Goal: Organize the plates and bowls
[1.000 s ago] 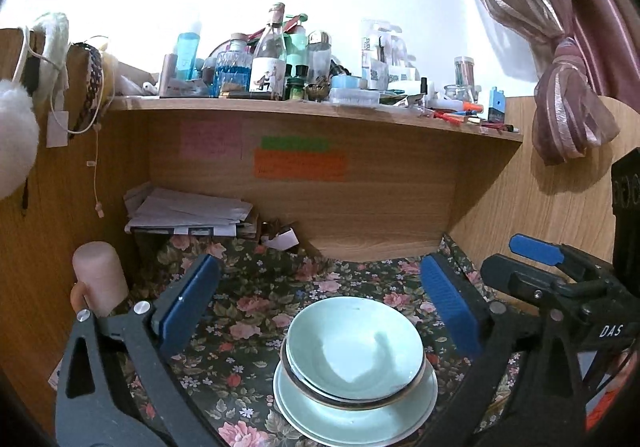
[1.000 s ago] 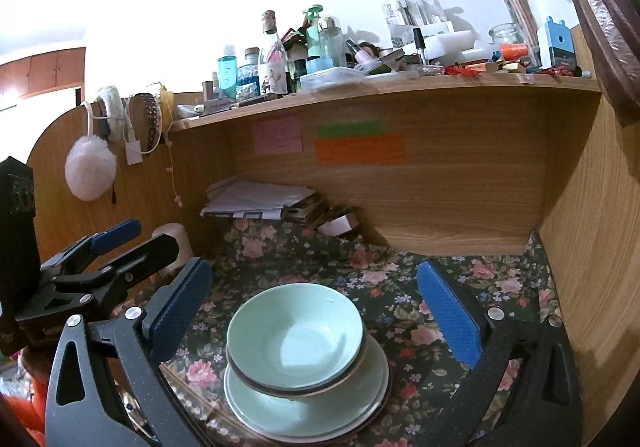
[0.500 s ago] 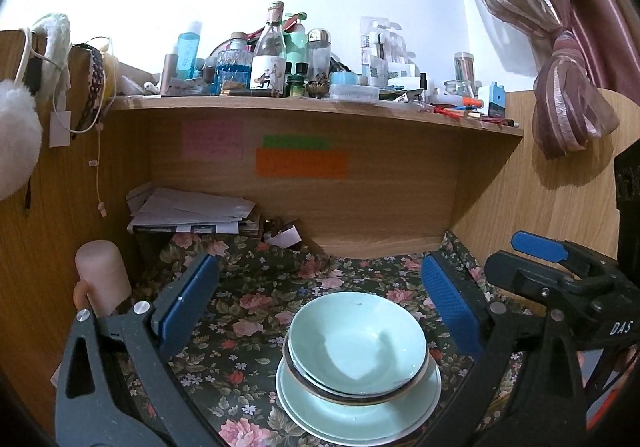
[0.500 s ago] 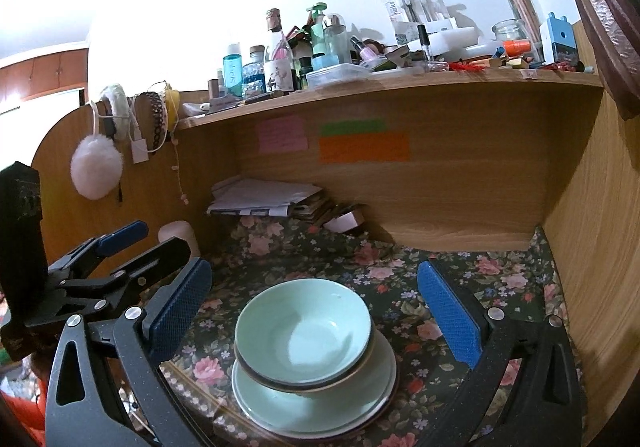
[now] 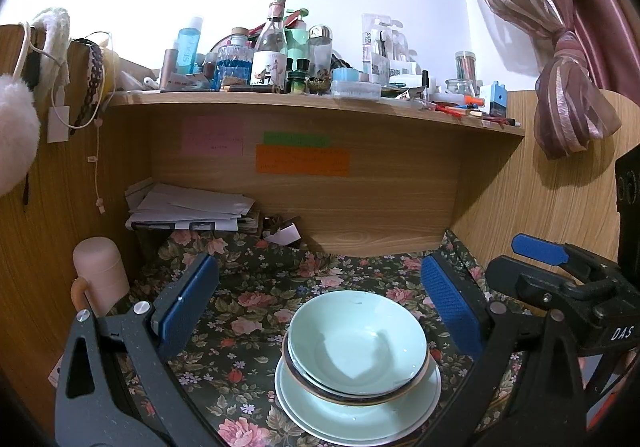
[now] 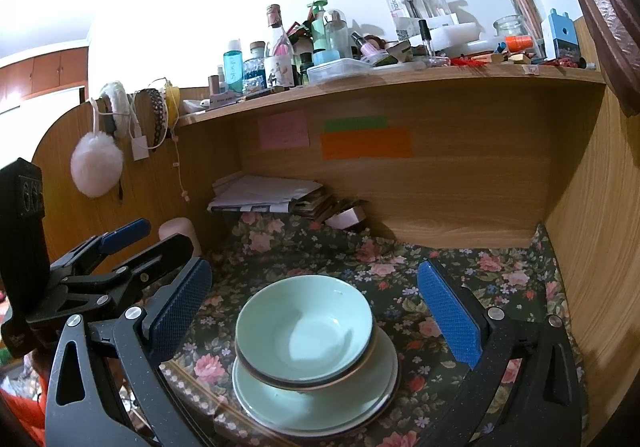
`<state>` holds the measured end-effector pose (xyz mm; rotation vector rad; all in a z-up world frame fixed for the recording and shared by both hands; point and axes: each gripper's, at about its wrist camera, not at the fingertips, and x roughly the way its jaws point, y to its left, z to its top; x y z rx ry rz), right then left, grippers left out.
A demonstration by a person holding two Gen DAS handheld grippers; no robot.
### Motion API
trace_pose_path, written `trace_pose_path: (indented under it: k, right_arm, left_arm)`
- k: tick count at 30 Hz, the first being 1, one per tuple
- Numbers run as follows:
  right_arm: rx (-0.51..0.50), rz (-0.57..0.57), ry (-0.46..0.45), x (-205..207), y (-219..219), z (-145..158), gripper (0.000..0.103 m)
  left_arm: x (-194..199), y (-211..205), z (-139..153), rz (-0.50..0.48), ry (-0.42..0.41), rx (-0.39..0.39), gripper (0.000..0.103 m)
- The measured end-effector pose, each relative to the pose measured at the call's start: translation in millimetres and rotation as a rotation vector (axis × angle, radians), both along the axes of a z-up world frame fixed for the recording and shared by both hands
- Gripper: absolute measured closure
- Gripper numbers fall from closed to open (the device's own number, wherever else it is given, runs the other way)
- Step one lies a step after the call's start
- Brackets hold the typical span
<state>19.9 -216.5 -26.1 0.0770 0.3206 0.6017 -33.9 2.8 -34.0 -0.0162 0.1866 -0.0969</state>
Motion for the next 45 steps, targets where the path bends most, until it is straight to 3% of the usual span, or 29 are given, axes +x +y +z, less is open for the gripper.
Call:
trace_pose_path:
  k: [45]
  right_arm:
    - [-0.001, -0.070, -0.013, -0.3, -5.6, 4.1, 0.000]
  left_arm:
    - [6.9, -11.8, -2.0, 0.022, 0.023, -0.020, 0.000]
